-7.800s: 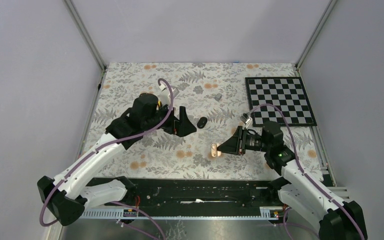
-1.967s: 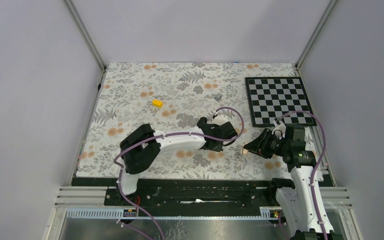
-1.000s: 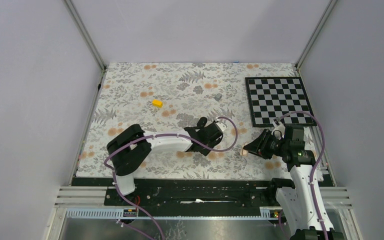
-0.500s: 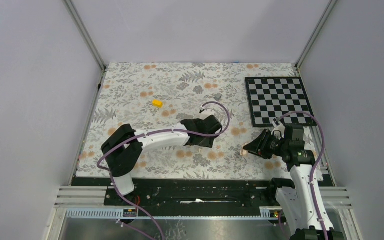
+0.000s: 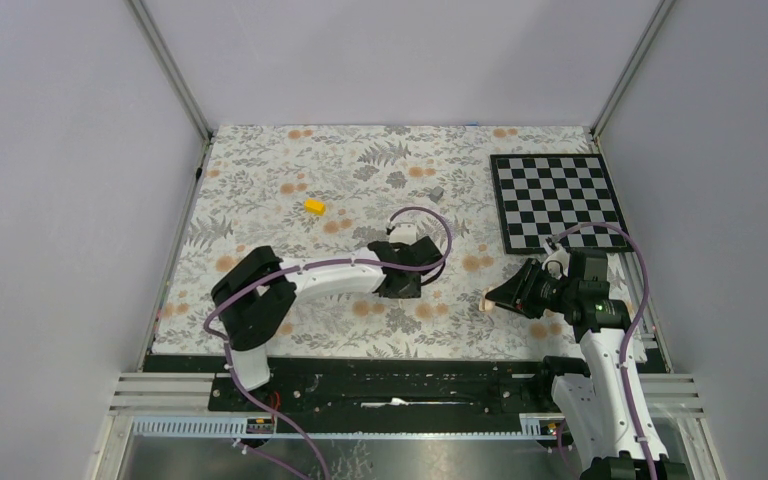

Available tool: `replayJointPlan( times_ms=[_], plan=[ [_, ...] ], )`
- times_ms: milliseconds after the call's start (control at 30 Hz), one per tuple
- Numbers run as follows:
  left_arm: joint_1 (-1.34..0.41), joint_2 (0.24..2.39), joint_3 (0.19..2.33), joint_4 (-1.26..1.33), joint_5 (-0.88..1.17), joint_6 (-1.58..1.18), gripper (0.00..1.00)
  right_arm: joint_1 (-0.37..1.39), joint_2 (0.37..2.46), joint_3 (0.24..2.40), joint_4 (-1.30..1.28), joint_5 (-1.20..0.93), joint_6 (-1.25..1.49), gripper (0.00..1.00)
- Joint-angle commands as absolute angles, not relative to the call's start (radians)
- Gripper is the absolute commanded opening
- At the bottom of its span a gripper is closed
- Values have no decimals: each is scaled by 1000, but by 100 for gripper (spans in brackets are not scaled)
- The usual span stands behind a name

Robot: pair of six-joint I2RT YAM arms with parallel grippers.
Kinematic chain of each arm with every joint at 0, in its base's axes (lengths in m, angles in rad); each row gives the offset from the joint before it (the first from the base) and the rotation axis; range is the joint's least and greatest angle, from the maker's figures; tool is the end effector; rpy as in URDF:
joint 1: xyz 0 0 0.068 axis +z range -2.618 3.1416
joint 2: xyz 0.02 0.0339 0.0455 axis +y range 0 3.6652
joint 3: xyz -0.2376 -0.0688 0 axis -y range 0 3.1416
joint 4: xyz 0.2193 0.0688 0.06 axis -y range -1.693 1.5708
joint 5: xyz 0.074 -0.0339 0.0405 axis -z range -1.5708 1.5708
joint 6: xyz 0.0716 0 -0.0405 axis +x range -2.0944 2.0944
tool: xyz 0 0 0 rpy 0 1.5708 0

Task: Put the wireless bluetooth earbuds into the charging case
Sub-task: Pick up the earbud from the center of the board.

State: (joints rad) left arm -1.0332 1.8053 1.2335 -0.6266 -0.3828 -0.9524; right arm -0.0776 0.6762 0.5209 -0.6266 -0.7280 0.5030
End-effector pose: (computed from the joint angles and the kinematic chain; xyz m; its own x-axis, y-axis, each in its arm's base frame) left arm 0.1987 -0.2811 0.1456 -0.8690 -0.0183 -0.4944 0.0329 0.9950 -0.0948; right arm 0.1543 0.0358 0.1978 -0.8145 0.4243 -0.3957 -0.0231 0.6578 0.7528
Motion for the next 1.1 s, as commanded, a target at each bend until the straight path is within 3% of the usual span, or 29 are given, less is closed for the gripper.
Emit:
replayJointPlan(
  times_ms=[0,367,633,833,1067],
  plan=[
    [-1037,1828,1254,-646,-432,-1012,47,-81,670,529,-617,-771,506,0],
    [-1037,1891,1273,-643,-408,-1004,38,-81,672,526,-616,-769,506,0],
    [-1037,1895,1273,-644,-401,-1001,26,-81,669,522,-615,-770,507,0],
    [-1040,1886,1273,-644,-383,-996,31,-81,670,523,-616,-773,507,0],
    [-1045,1873,1265,-644,-382,-1008,27,-81,670,518,-616,-772,508,0]
  ],
)
